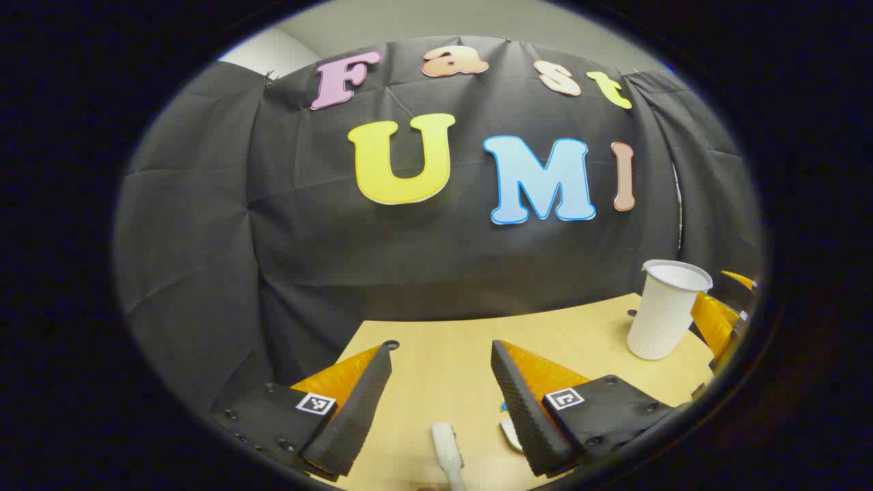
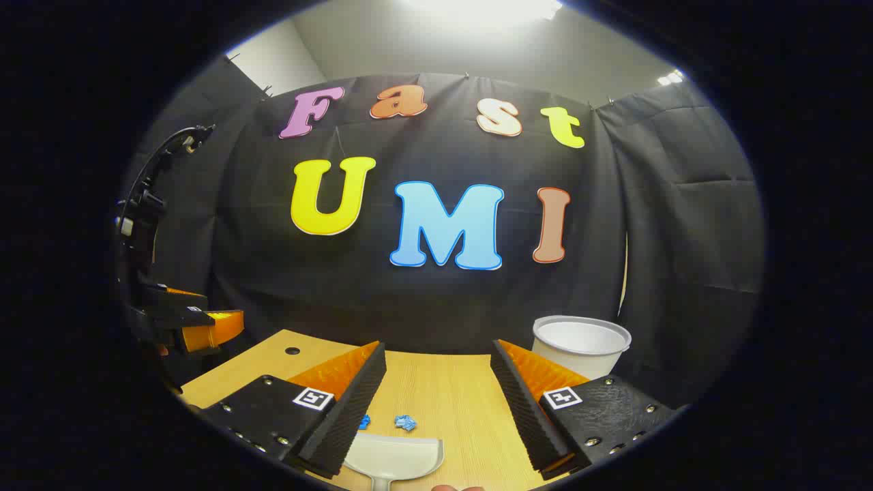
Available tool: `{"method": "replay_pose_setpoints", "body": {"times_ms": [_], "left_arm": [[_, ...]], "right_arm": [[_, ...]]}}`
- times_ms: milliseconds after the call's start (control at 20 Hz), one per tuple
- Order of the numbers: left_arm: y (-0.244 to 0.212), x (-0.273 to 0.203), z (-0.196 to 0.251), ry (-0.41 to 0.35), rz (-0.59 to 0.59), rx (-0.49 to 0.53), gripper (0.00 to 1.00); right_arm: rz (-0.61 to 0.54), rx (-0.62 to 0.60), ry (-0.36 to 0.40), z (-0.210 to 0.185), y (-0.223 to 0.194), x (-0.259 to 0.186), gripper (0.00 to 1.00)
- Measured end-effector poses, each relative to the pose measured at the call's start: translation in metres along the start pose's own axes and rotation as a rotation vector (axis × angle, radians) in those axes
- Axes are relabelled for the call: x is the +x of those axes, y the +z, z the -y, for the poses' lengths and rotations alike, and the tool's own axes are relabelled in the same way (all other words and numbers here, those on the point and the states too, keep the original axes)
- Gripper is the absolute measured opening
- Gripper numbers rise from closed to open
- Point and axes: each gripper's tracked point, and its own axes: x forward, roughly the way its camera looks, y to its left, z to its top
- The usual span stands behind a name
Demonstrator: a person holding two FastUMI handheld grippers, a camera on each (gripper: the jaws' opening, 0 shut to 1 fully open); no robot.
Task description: Pick up the small broom and dustpan from the desktop, sweep the trash into the dustpan with the broom, and then empty the trash into the garbage bin.
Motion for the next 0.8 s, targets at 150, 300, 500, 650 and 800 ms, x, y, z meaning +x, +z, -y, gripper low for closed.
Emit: {"method": "replay_pose_setpoints", "body": {"times_ms": [150, 300, 500, 650, 800], "left_arm": [[-0.001, 0.007, -0.002, -0.003, -0.014, -0.013, 0.99], [-0.002, 0.014, -0.002, 0.000, -0.022, -0.016, 0.99], [-0.009, 0.017, -0.002, 0.003, -0.042, -0.027, 0.99], [-0.016, 0.022, -0.005, 0.004, -0.071, -0.038, 0.96], [-0.030, 0.034, -0.010, 0.010, -0.119, -0.042, 0.99]], "right_arm": [[-0.023, 0.006, -0.002, -0.004, -0.006, 0.002, 0.96], [-0.036, 0.014, 0.001, -0.005, -0.009, 0.007, 0.96], [-0.049, 0.011, 0.018, -0.010, -0.014, 0.012, 0.96], [-0.076, 0.013, 0.035, -0.016, -0.026, 0.015, 0.96], [-0.121, 0.011, 0.048, -0.020, -0.040, 0.016, 0.96]]}}
